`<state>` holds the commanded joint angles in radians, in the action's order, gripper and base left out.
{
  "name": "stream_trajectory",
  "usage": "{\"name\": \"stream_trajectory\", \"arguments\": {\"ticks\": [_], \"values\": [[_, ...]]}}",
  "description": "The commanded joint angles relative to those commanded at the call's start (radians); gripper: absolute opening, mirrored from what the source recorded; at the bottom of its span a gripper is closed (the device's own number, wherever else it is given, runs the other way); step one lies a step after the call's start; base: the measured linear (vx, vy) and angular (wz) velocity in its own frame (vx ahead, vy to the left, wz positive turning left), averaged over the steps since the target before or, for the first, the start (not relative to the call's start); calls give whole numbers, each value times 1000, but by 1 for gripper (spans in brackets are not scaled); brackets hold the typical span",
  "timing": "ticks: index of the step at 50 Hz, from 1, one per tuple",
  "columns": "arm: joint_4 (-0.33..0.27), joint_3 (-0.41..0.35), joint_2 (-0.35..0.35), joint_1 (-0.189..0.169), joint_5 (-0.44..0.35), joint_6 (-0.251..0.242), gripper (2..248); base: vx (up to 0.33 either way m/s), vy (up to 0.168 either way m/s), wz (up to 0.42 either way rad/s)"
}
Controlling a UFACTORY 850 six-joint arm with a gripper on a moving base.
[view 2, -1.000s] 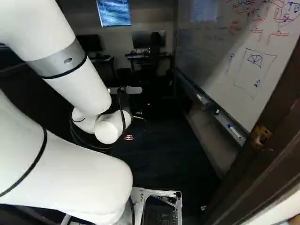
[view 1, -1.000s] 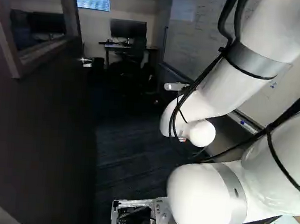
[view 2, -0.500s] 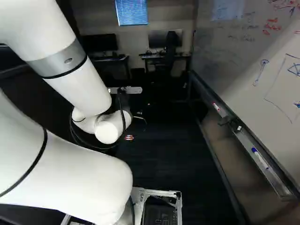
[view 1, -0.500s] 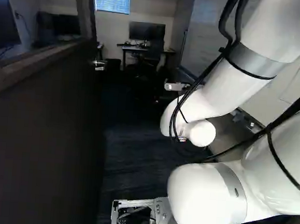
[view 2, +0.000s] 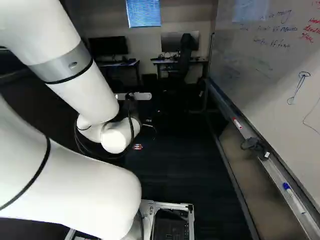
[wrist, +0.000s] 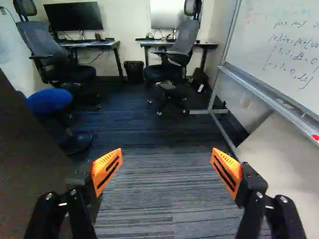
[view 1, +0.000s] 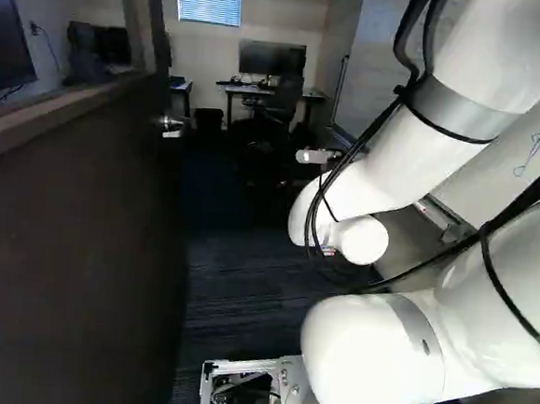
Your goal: Open the door and move inside
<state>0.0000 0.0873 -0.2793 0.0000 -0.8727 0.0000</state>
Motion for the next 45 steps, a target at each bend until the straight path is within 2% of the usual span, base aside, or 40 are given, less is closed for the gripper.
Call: {"name": "stream_trajectory", "arguments": {"ticks": [45], "values": [[0, 0, 0, 0, 0, 0, 247, 268, -2, -24]]}}
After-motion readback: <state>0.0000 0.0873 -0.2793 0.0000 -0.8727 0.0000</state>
